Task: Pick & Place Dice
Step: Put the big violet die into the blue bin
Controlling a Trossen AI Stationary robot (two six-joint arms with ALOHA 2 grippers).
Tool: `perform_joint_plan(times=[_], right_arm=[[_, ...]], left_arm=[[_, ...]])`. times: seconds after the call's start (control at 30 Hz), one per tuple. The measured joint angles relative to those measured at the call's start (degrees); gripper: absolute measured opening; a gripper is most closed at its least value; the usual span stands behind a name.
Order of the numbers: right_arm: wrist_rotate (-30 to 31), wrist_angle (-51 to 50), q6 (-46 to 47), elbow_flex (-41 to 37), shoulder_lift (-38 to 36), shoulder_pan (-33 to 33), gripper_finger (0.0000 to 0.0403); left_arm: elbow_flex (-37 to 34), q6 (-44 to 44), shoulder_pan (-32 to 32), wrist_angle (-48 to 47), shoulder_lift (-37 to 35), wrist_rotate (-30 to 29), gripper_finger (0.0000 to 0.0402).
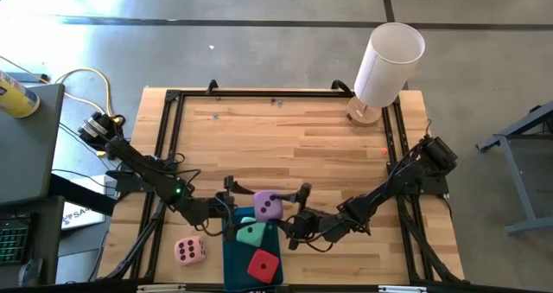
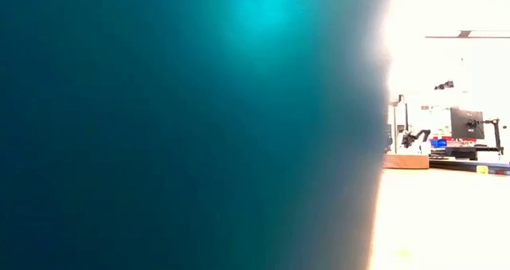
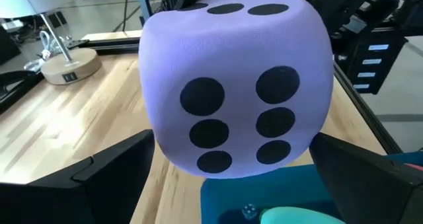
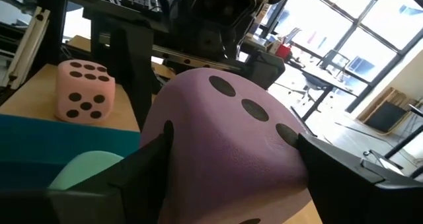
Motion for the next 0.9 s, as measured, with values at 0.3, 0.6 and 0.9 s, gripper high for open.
perform_joint_plan(times=[0.3, 0.6, 0.9], right_arm=[[1.4, 0.3, 0.2, 0.0, 0.0, -0.6, 0.0288], [1.6, 0.3, 0.6, 0.0, 0.0, -0.7, 0.0288], [0.5, 0.2, 0.6, 0.0, 0.0, -0.8, 0.0288]], left_arm=[[0.0, -0.2, 0.1, 1.2, 0.0, -0.2, 0.0393], [0.0, -0.4, 0.3, 2.5, 0.0, 1.4, 0.0393], [0.0, -0.9, 0.5, 2.5, 0.0, 1.8, 0.0389]])
